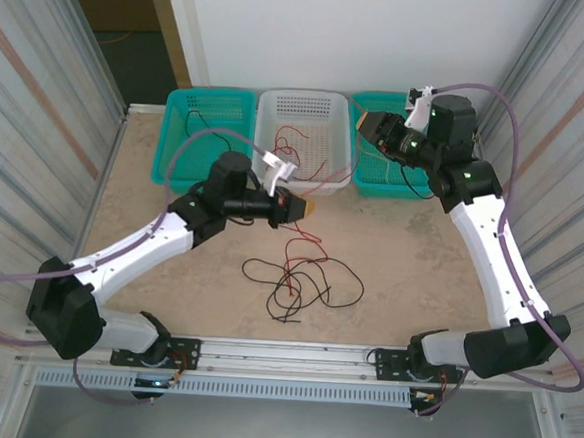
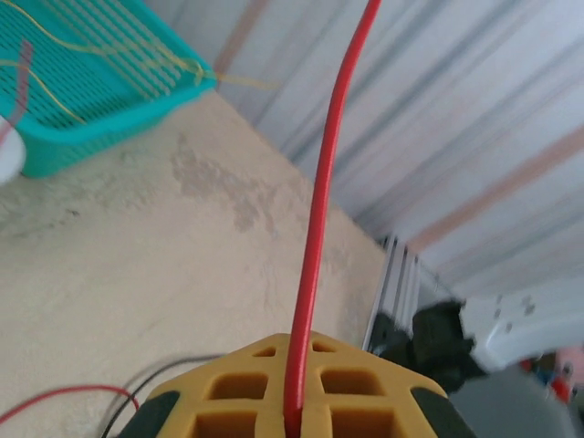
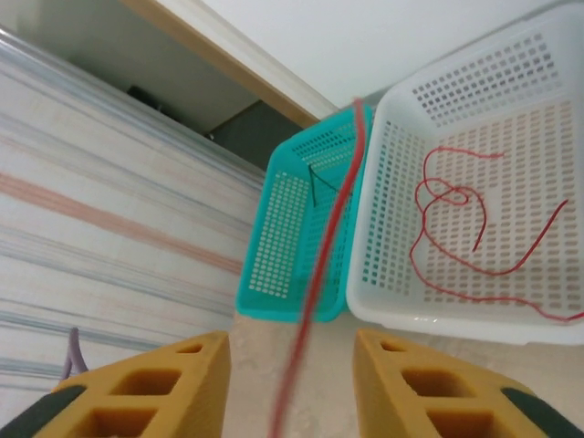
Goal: Untangle the cables
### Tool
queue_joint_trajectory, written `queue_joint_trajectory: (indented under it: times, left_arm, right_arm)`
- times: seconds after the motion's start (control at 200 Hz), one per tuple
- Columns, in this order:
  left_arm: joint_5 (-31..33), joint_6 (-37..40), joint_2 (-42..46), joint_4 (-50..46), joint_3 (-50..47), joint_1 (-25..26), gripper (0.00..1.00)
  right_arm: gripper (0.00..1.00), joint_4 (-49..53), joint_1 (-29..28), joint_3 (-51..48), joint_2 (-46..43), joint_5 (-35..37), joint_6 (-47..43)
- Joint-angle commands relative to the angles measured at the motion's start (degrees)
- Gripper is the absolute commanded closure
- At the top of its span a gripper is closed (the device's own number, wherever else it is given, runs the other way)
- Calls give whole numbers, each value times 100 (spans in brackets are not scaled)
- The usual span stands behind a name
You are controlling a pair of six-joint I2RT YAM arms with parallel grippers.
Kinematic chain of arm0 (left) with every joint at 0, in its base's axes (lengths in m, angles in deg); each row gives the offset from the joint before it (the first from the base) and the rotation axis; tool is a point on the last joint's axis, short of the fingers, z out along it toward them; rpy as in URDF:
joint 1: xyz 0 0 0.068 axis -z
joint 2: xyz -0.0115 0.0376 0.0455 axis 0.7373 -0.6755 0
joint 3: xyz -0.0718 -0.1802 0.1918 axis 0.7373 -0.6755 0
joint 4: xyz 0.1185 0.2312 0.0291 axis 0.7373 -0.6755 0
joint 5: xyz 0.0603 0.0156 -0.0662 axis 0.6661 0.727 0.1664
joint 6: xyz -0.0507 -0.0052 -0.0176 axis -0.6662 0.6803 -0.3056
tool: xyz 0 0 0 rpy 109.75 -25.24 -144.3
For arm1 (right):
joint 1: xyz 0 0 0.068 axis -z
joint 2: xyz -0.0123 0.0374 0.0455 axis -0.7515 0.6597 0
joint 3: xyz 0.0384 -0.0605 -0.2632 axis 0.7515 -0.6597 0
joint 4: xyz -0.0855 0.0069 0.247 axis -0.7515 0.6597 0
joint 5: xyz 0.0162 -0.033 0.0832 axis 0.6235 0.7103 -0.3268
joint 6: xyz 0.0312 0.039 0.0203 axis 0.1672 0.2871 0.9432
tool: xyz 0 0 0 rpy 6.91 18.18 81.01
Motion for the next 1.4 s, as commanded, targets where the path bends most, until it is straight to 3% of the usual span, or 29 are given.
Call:
queue_joint_trajectory:
  times: [0.0,0.09,0.195,0.296,0.436,0.526,0.651,0.987,1.092,1.187,1.283,1.398]
  left_arm:
    - [-52,-1205,217,754,118,-421,100]
    - [-188,-1999,207,1222,121,-768,100]
    - [-299,-2736,153,1951,52,-971,100]
    - [-93,-3599,21,2690,-64,-1056,100]
    - [398,-4523,-110,3382,-162,-1068,100]
    - [757,-4748,-53,3704,-282,-1017,100]
    - [946,-4813,52,3753,-310,-1001,100]
    - [1294,-4762,409,2731,-290,-948,100]
    - [1266,-4814,368,2787,-317,-948,100]
    - [1232,-4912,330,2903,-367,-998,100]
    - [1259,-4999,314,2928,-395,-1119,100]
    - [1266,-4687,229,2379,-80,-1381,100]
  right_arm:
    - [46,-43,-103,-140,-255,-410,-251]
    - [35,197,-438,-274,-467,-439,-696]
    - [34,307,-975,-584,-686,-468,-1021]
    - [36,-195,-1409,-1087,-878,-665,-880]
    - [34,-339,-2200,-1361,-971,704,-952]
    - [35,-835,-2428,-1840,-1007,1651,-442]
    - [34,-1719,-2629,-2470,-998,2304,-32]
    - [39,-2138,-2622,-1857,3,2469,-135]
    - [50,-2176,-2622,-1743,238,2428,-129]
    - [76,-2129,-2618,-1732,328,2467,-117]
    - [92,-2037,-2614,-1784,301,2390,-146]
    - [100,-1806,-2655,-2014,182,2278,-329]
